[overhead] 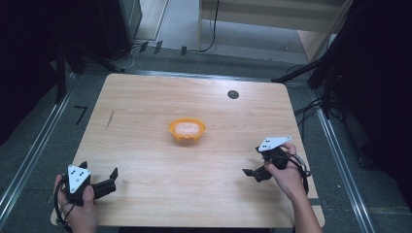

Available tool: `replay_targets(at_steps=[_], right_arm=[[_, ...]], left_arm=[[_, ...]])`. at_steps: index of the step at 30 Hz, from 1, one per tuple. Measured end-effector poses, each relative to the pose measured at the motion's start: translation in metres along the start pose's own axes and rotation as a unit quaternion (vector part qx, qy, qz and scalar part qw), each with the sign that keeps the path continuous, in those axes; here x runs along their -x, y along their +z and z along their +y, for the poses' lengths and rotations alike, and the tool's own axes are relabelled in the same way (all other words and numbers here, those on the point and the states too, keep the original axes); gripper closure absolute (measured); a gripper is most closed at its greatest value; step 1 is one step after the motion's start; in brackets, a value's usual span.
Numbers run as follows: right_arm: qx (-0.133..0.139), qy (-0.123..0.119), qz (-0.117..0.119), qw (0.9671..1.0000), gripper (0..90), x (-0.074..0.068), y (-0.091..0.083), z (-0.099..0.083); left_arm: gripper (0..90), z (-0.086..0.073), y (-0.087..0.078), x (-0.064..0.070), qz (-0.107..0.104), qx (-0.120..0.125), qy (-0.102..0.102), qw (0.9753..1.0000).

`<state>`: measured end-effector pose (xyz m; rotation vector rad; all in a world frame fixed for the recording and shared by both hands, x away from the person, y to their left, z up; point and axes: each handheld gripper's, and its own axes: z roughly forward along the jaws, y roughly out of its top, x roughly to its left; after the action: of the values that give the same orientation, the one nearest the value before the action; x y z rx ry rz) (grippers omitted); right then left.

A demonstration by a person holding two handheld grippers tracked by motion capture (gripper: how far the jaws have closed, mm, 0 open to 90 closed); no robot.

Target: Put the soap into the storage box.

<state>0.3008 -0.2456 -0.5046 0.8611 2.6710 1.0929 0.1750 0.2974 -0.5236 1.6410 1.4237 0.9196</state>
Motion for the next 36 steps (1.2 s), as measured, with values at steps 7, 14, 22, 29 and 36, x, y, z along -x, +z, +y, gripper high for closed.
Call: replay_targets(at_steps=[7, 14, 22, 29, 36], right_arm=[[0.015, 0.013, -0.010, 0.9997, 0.0, 0.000, -0.008, -0.018], [0.024, 0.022, -0.020, 0.9993, 0.0, -0.001, -0.017, -0.040], [0.052, 0.043, -0.034, 0.9971, 0.0, -0.003, -0.030, -0.072], [0.062, 0.059, -0.042, 0.9955, 0.0, -0.005, -0.039, -0.095], [0.077, 0.073, -0.053, 0.9930, 0.0, -0.006, -0.048, -0.113]], left_arm=[[0.0, 0.000, 0.000, 0.000, -0.001, -0.002, 0.001, 1.0000], [0.0, 0.000, 0.000, 0.000, 0.000, -0.004, 0.002, 1.0000], [0.0, 0.000, 0.001, 0.001, 0.001, -0.005, 0.003, 1.0000], [0.0, 0.000, 0.001, 0.001, 0.002, -0.005, 0.003, 1.0000], [0.0, 0.001, 0.001, 0.001, 0.001, -0.005, 0.005, 1.0000]])
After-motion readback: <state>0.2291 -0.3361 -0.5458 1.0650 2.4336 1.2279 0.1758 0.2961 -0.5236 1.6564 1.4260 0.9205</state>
